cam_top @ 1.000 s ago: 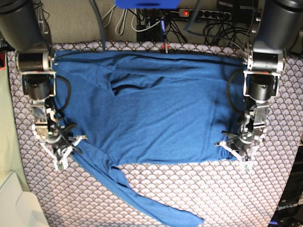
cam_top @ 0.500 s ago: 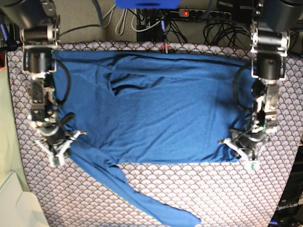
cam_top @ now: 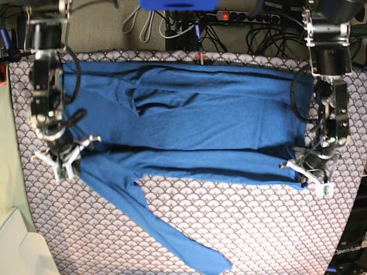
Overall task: Fold the T-shirt properly
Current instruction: 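Fold the grasped side edges toward the hem with both grippers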
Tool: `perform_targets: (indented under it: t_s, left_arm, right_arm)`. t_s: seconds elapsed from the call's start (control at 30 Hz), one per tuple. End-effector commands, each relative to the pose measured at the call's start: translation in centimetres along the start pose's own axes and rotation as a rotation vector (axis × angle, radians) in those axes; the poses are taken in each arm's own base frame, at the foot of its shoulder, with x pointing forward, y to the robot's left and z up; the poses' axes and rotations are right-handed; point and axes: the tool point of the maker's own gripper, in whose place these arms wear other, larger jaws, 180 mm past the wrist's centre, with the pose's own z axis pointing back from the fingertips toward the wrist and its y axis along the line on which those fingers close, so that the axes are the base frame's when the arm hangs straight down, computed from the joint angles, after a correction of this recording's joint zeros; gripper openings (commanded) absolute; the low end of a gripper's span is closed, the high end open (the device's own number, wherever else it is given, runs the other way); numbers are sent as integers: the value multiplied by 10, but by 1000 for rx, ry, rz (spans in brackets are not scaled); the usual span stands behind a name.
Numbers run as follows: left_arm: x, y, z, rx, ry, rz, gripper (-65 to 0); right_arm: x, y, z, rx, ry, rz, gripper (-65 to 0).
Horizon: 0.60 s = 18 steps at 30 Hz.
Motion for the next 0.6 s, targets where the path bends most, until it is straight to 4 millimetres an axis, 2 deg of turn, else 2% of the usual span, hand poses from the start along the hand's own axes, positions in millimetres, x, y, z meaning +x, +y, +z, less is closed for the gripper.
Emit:
perform_targets:
  t_s: [0.0,0.17,0.3,0.4,0.57]
  left_arm:
    - [24,4,5,4,-70,-13,-645]
    - [19,9,21,15,-88,-15,-645]
    - [9,15,31,27,-35,-14,-645]
    - [8,9,36,-22,-5,-48,-645]
    - [-14,17,48,-50,94,-82,-645]
  right_arm:
    - [23,-10,5,-23,-72,16,-635]
    - [13,-23,29,-69,-73,10,-635]
    - [8,-27,46,-88,-74,12,-635]
    - [1,-20,56,-78,-67,24,-635]
    - [-9,-8,73,-56,-50,41,-635]
